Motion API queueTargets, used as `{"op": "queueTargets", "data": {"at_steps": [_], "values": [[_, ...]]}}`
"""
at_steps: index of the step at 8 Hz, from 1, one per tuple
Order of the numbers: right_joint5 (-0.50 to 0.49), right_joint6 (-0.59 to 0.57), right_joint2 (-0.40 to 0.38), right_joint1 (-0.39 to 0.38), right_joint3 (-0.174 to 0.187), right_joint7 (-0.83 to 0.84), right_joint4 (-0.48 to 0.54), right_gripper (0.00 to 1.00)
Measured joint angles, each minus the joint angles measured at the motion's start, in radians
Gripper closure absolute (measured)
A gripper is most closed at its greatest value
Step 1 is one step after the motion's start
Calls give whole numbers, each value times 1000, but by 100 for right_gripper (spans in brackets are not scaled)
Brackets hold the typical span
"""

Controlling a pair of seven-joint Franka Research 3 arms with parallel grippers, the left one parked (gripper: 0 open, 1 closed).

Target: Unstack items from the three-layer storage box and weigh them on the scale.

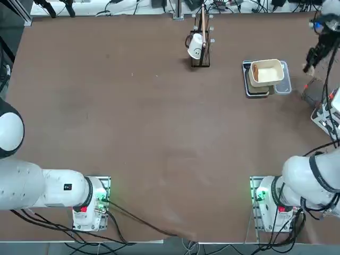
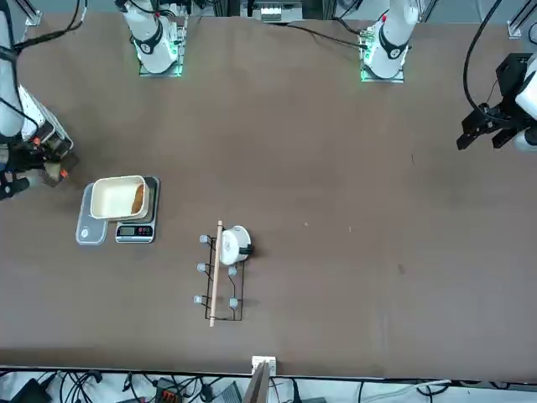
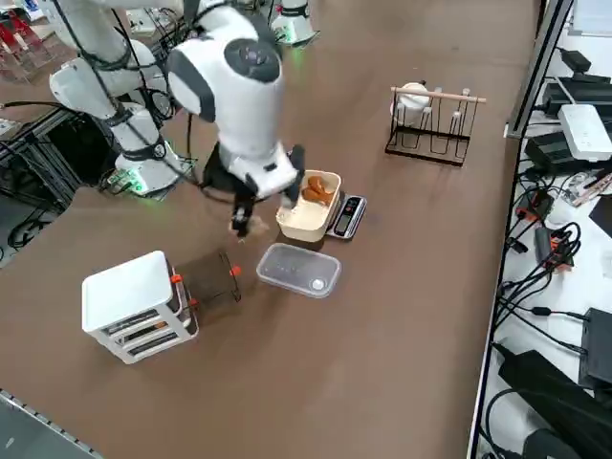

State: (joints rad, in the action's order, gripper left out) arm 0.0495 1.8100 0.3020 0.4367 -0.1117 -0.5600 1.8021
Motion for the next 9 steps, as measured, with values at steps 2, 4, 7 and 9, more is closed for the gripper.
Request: {"op": "queueTargets", "data": {"at_steps": [2, 4, 7, 9], "values": [[-70, 17, 40, -81, -5, 184, -1, 55], [-74, 27, 75, -157, -6, 284, -2, 43], [-69, 24, 73, -155, 11, 287, -14, 0], [41, -6, 57, -142, 18, 258, -22, 8]]}}
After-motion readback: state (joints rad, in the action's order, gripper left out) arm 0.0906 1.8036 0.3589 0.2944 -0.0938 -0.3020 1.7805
